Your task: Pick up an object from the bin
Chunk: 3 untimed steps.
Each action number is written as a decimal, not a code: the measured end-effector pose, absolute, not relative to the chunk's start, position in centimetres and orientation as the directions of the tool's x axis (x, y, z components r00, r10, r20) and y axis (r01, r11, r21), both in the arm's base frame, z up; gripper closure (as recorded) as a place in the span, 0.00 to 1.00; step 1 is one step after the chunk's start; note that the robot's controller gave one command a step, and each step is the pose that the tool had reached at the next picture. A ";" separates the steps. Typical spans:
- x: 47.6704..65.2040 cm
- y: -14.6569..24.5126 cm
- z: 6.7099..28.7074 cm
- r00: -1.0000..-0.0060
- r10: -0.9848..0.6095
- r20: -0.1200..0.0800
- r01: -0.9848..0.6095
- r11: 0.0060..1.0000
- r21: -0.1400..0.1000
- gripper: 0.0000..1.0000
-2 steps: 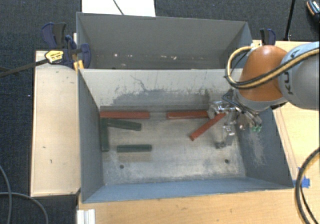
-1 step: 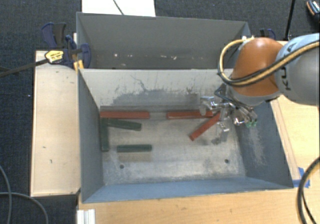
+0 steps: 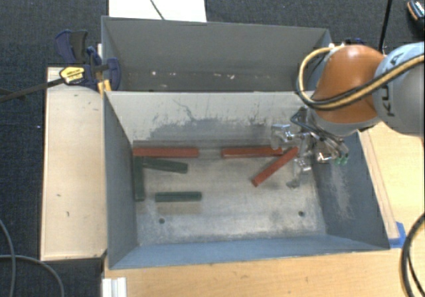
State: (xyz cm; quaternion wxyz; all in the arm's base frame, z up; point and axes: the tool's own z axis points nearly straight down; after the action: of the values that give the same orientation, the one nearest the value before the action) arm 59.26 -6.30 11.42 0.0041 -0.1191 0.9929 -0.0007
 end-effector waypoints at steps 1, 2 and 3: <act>59.1 -6.4 7.0 -0.888 -0.460 0.000 -0.460 0.888 0.001 0.00; 59.2 -6.4 7.0 -0.888 -0.461 -0.002 -0.461 0.888 0.000 0.00; 59.2 -6.4 7.1 -0.887 -0.461 -0.002 -0.461 0.887 -0.001 1.00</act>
Offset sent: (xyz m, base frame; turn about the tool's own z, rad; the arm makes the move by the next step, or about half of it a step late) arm -0.0013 -0.0015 -0.0442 -0.2408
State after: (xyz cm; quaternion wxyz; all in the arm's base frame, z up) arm 59.22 -6.41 7.06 0.0012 -0.2375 0.9714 0.0000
